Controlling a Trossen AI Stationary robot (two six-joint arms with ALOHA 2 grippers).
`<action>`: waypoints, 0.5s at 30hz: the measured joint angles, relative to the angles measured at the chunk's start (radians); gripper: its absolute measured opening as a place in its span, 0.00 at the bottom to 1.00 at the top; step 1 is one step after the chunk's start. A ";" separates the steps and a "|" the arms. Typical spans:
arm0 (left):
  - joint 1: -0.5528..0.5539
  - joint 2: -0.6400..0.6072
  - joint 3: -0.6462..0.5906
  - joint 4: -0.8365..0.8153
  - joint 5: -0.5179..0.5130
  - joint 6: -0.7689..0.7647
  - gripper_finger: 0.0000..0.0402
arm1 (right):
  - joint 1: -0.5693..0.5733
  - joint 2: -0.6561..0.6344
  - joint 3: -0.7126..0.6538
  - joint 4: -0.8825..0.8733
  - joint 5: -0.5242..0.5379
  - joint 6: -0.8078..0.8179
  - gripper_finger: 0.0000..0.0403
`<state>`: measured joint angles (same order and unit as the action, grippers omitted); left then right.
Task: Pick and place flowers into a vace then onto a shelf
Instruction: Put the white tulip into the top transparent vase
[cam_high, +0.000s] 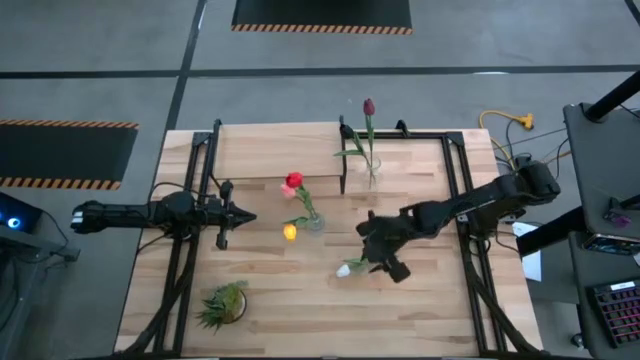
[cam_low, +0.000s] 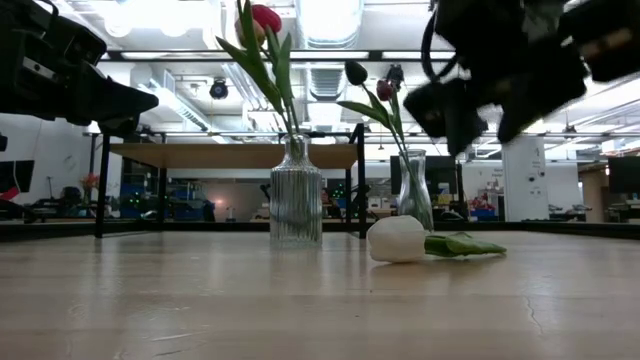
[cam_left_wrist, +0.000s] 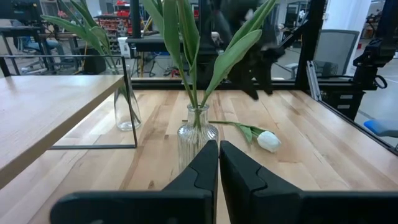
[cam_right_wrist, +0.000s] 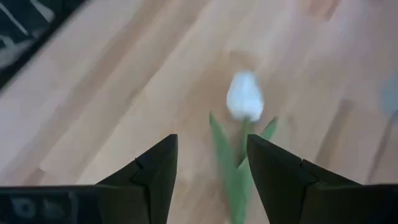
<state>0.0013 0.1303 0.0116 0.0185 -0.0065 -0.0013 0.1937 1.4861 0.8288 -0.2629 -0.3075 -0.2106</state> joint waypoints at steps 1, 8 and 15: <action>0.000 0.000 0.000 0.000 0.000 0.000 0.00 | 0.010 0.019 0.000 0.000 0.020 0.011 0.45; 0.000 0.000 0.000 0.000 0.000 0.000 0.00 | 0.024 0.136 0.000 0.000 0.157 0.059 0.47; 0.000 0.000 0.000 0.000 0.000 0.000 0.00 | 0.024 0.226 0.000 0.010 0.158 0.031 0.46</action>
<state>0.0013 0.1303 0.0116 0.0185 -0.0064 -0.0013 0.2177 1.7124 0.8287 -0.2526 -0.1499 -0.1801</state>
